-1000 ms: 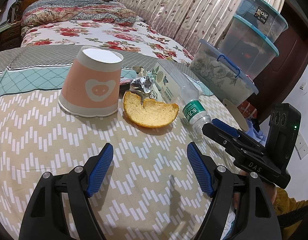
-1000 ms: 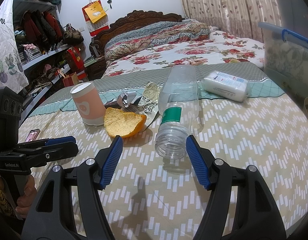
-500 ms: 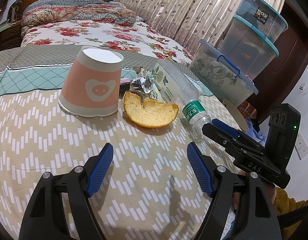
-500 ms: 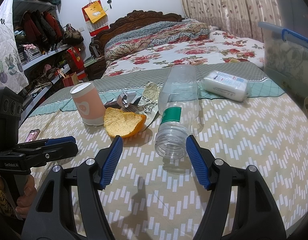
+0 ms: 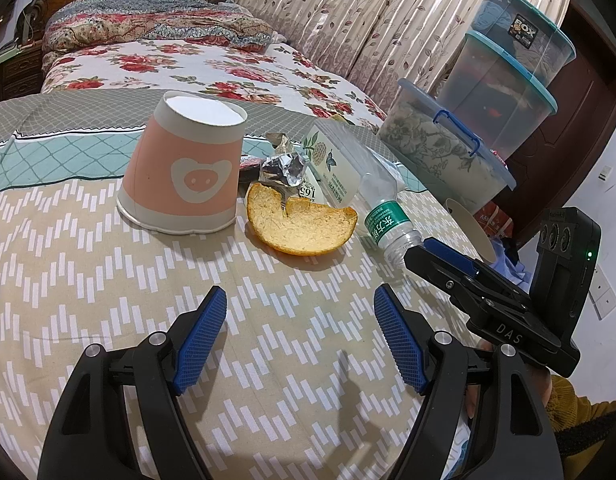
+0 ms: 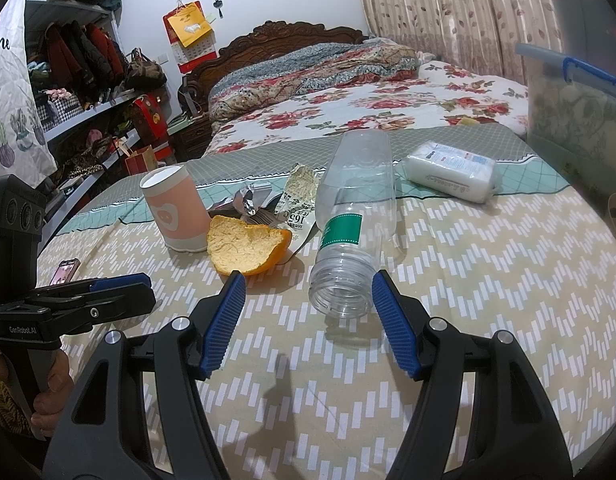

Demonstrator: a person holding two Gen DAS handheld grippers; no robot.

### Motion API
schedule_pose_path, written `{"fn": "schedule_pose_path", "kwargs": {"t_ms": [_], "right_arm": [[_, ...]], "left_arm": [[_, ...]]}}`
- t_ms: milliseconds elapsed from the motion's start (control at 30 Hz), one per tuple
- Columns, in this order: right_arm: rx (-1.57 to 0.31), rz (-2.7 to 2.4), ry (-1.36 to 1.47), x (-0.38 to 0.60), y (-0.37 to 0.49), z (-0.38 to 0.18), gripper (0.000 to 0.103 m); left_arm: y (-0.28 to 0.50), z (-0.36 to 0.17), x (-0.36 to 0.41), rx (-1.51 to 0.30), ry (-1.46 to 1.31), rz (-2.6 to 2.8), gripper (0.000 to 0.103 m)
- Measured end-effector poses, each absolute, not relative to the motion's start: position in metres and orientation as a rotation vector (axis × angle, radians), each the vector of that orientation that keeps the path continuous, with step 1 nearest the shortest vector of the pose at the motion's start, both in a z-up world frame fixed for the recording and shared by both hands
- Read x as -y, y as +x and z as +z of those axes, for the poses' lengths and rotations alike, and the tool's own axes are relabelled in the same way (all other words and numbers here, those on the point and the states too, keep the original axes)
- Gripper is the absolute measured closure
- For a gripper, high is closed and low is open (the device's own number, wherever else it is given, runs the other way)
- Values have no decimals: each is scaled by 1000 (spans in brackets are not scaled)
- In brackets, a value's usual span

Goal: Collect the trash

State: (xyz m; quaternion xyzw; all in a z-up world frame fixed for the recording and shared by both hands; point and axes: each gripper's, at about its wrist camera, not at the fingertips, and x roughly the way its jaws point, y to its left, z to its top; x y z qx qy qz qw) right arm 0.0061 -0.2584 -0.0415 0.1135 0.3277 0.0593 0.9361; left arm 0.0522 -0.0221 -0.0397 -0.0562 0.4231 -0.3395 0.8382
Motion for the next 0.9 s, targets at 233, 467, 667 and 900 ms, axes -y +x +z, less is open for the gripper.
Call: {"fn": "schedule_pose_path", "kwargs": {"t_ms": [233,467,667,900], "right_arm": [[-669,121,231,258,6,-41,36],[-670,120,232,259,6,-41,36],[-670,121,231,259,6,-41,36],[-671,120,231,260,6,-42,36]], "left_arm": [[53,-40,21,-894,-119,-718,31],[53,-40,20,-895,-120,-718,31],[53,-40,20,-895,-121,-718,31],[53,-39,20,-895,-122,-718,31]]}}
